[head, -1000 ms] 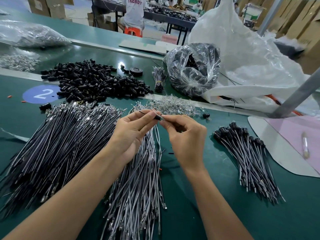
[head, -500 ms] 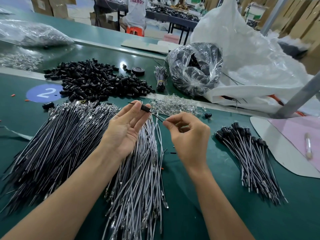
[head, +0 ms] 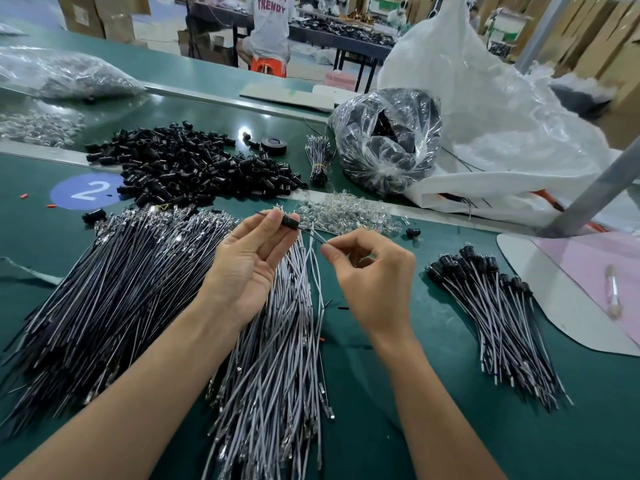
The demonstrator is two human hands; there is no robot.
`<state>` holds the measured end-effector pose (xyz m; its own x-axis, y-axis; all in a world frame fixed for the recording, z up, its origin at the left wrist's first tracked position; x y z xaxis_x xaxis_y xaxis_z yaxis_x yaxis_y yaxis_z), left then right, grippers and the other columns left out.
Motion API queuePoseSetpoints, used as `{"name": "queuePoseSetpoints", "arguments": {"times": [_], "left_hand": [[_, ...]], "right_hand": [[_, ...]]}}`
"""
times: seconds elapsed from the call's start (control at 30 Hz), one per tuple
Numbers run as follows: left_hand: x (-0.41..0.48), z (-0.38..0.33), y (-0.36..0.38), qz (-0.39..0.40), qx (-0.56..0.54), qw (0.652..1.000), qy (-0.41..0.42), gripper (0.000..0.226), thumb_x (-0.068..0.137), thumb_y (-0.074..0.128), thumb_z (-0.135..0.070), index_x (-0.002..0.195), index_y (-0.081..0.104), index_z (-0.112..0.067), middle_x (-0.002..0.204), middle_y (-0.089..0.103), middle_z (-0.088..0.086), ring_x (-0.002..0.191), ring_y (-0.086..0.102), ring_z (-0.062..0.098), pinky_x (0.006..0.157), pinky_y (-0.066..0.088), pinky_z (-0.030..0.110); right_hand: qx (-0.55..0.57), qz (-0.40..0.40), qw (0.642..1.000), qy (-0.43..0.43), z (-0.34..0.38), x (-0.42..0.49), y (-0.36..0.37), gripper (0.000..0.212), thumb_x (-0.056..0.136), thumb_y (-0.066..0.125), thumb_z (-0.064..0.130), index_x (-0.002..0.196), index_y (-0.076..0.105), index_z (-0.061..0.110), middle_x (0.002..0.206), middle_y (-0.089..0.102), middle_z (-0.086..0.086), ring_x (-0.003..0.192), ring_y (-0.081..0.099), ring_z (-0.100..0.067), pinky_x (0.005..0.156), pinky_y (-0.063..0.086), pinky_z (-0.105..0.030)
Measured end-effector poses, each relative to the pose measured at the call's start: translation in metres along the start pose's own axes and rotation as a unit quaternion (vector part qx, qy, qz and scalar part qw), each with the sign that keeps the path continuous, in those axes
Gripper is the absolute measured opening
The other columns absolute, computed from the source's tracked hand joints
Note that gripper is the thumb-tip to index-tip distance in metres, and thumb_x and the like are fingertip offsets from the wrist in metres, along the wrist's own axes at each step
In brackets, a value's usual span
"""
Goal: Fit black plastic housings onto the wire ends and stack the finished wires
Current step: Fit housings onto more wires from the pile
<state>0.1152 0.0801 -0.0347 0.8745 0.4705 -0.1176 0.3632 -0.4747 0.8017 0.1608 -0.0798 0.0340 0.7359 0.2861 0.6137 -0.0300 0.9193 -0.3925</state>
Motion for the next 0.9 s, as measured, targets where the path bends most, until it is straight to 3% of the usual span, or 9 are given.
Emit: {"name": "queuePoseSetpoints", "arguments": {"times": [0.2, 0.5, 0.8, 0.9], "left_hand": [[0.001, -0.002, 0.002, 0.007, 0.020, 0.999, 0.028, 0.011, 0.071, 0.068, -0.005, 0.080, 0.064, -0.009, 0.081, 0.075, 0.008, 0.080, 0.074, 0.019, 0.069, 0.059, 0.024], [0.002, -0.009, 0.000, -0.009, 0.023, 0.998, 0.057, 0.014, 0.069, 0.069, -0.007, 0.082, 0.063, -0.007, 0.078, 0.073, 0.007, 0.076, 0.073, 0.017, 0.073, 0.060, 0.025], [-0.004, -0.020, 0.008, 0.014, 0.117, 0.986, 0.117, 0.007, 0.067, 0.074, -0.009, 0.068, 0.072, -0.016, 0.077, 0.074, 0.004, 0.076, 0.073, 0.017, 0.071, 0.057, 0.024], [-0.005, -0.022, 0.009, 0.017, 0.129, 0.984, 0.124, 0.007, 0.068, 0.075, -0.010, 0.070, 0.070, -0.014, 0.077, 0.074, 0.005, 0.076, 0.072, 0.017, 0.071, 0.057, 0.024]], "right_hand": [[-0.028, 0.014, 0.999, -0.014, 0.003, 0.000, 0.003, 0.007, 0.077, 0.081, 0.010, 0.074, 0.076, 0.013, 0.068, 0.067, 0.006, 0.063, 0.056, -0.007, 0.060, 0.039, -0.008], [-0.051, 0.011, 0.998, -0.042, 0.008, 0.001, 0.001, 0.005, 0.078, 0.079, 0.007, 0.077, 0.076, 0.011, 0.071, 0.068, 0.001, 0.065, 0.057, -0.010, 0.062, 0.044, -0.012], [-0.115, 0.041, 0.989, -0.089, 0.015, 0.000, 0.008, 0.003, 0.082, 0.076, 0.002, 0.082, 0.075, 0.005, 0.073, 0.062, -0.007, 0.067, 0.057, -0.021, 0.065, 0.048, -0.029], [-0.104, 0.025, 0.991, -0.087, 0.016, 0.001, 0.004, 0.002, 0.082, 0.076, 0.002, 0.082, 0.075, 0.005, 0.074, 0.063, -0.006, 0.066, 0.055, -0.017, 0.065, 0.045, -0.020]]}}
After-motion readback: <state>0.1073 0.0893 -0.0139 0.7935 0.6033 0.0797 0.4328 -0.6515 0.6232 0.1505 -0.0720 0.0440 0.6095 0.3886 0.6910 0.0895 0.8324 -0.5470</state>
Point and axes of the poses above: each hand's wrist, its own x-axis towards the middle knuckle, its own y-axis out of the palm, z = x × y, the point moved 9 cm from there along x, towards the middle knuckle
